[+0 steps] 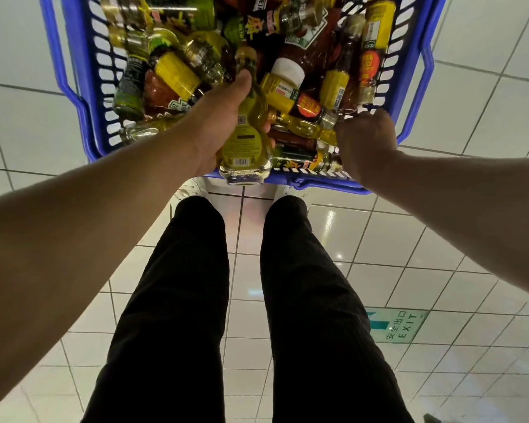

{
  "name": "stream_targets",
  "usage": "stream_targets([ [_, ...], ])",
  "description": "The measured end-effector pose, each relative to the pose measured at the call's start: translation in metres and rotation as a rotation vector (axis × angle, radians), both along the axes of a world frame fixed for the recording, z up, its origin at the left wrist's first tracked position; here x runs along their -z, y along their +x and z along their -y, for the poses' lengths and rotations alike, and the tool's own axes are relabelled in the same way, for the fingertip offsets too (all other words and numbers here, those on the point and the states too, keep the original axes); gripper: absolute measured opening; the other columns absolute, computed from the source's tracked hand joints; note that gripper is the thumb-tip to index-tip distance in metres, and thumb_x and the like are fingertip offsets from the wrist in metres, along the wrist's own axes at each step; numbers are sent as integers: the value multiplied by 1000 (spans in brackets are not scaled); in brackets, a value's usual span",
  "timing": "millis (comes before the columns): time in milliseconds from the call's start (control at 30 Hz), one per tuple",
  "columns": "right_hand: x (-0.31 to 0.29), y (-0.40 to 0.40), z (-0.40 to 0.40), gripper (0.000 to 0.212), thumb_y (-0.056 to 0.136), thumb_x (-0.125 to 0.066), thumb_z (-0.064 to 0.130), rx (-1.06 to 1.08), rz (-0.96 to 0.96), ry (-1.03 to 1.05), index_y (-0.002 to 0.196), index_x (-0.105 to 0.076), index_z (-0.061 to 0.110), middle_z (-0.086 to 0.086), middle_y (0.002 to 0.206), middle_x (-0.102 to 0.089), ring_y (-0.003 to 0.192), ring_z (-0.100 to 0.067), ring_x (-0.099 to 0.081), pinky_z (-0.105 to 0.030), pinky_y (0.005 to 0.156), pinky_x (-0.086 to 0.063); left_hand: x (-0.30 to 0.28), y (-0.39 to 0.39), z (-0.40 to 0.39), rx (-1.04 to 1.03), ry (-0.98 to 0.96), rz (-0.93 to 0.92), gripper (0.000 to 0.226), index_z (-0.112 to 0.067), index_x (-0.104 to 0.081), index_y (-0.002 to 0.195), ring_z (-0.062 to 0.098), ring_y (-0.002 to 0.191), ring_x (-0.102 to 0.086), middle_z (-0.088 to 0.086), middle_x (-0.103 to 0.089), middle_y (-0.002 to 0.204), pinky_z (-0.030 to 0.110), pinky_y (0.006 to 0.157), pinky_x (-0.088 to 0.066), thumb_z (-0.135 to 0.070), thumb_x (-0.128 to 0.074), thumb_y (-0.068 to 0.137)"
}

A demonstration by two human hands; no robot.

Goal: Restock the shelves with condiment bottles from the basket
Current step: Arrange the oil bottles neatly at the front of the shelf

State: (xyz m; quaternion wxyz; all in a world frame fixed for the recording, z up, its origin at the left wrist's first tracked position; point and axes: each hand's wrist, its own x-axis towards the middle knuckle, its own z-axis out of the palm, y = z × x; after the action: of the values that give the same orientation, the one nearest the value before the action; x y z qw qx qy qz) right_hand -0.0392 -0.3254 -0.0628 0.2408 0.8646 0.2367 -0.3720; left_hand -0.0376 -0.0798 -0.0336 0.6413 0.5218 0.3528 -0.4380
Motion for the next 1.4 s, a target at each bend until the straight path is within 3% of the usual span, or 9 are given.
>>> stream_targets([
  [167,-26,-2,7,34,85,-71,14,118,0,143,116,-62,4,-19,98,-69,99,-39,-61,-44,84,-50,-24,-10,-5,-2,23,-53,54,-9,-63,123,37,90,-74,12,-74,87,42,70,-60,-55,-41,104],
  [367,-86,-5,10,46,89,-71,10,287,-45,184,130,-53,4,-24,118,-64,119,-43,-53,-52,88,-52,-77,-19,-8,42,54,-67,51,-11,-66,99,37,92,-74,13,-73,89,48,79,-61,-55,-40,104],
  [600,-187,-14,24,45,97,-66,27,624,-134,258,132,-50,6,-18,124,-63,114,-40,-60,-38,82,-51,-172,-19,-16,27,83,-85,44,-16,-68,107,39,98,-72,12,-73,96,60,93,-54,-57,-58,95],
  [767,-306,-33,23,17,95,-70,24,1291,-348,701,109,-62,19,1,99,-67,96,-22,-62,-23,68,-46,-279,-14,-17,32,56,89,44,-7,-69,109,37,92,-71,16,-74,95,58,89,-56,-31,-86,77],
  [900,-419,-39,-2,46,89,-67,-1,1727,-555,1330,126,-54,23,-8,111,-70,96,-27,-70,-36,79,-57,-384,2,-14,23,33,246,64,-6,-67,118,35,104,-72,15,-74,109,54,91,-58,-26,-92,63],
  [1033,-518,-26,-34,49,88,-54,-12,1712,-587,1711,127,-53,18,-10,104,-72,90,-31,-71,-41,73,-61,-479,25,-20,-1,4,423,55,-6,-66,109,35,104,-72,15,-74,113,59,93,-55,-14,-93,62],
  [1200,-627,-2,-61,62,68,-42,-11,1611,-396,1965,126,-53,9,-7,93,-67,81,-22,-65,-30,67,-56,-582,55,-37,-65,-139,681,30,-17,-68,92,29,74,-74,11,-74,79,41,72,-60,0,-83,72],
  [1300,-680,12,-72,55,66,-50,-2,1593,-237,2045,119,-57,12,-5,89,-66,77,-19,-65,-30,65,-55,-635,72,-46,-42,-202,777,42,-13,-58,101,28,73,-74,9,-73,82,39,68,-60,2,-83,71],
  [1400,-716,24,-82,62,73,-76,28,1582,19,1960,130,-58,13,-8,109,-70,100,-26,-69,-42,84,-57,-680,89,-48,43,-184,876,61,-4,-55,113,28,81,-74,12,-74,92,39,72,-59,-4,-89,63],
])
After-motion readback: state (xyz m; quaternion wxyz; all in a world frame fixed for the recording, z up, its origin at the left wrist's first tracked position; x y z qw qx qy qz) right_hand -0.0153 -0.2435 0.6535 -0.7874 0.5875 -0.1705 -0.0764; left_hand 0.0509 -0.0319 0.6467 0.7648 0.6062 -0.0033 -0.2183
